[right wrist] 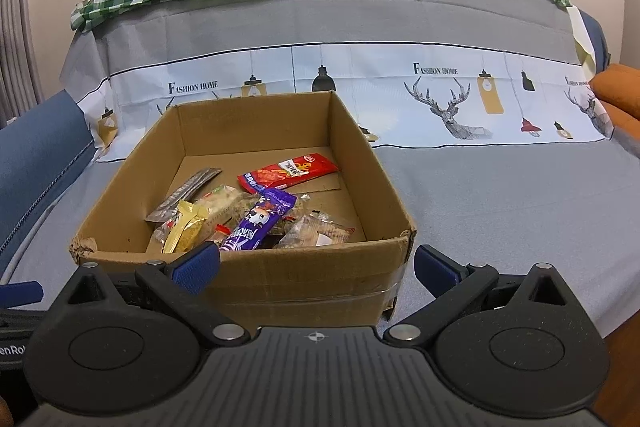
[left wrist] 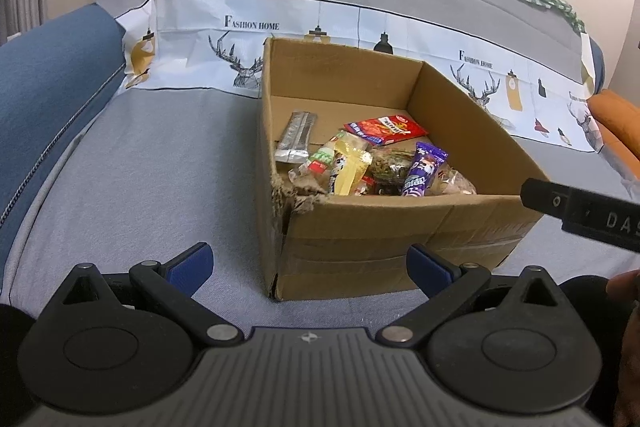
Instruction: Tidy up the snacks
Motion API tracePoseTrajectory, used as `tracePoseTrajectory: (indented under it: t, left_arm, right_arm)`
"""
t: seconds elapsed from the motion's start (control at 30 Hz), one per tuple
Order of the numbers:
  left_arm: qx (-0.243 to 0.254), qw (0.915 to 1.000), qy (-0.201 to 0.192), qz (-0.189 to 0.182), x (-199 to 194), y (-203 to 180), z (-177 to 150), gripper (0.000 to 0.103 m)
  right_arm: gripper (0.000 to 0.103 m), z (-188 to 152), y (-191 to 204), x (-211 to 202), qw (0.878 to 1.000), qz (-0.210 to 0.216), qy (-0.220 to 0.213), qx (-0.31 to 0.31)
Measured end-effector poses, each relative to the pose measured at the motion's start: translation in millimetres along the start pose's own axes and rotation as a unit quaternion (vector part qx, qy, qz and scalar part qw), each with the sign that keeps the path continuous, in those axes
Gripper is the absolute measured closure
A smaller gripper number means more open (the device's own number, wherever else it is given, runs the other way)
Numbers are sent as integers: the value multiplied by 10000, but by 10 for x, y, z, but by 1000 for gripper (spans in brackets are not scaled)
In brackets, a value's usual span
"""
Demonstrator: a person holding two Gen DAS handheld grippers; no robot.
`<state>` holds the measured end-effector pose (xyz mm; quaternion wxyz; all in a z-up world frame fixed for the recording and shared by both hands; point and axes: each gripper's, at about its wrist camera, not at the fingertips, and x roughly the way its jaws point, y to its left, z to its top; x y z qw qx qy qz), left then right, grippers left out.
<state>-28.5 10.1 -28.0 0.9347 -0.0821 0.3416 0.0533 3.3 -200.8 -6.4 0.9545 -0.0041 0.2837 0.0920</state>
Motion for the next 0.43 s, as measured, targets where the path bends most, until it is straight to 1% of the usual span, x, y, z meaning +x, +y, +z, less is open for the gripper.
tracePoseTrajectory:
  t: [0.23,0.37,0.43]
  left_arm:
    - [192,9998,-34,-14,49,-81,64,0]
    - [481,9984,-227,-167,45,-104,93,0]
    - [703,9968,-290,-247,61,-85,132,0]
  right_arm:
    - [1,56,-46,-22,9998,13,-62,208]
    - [1,70,-143,65,9987,92,7,506]
    - [1,136,-248,65,9971,188,-188,710]
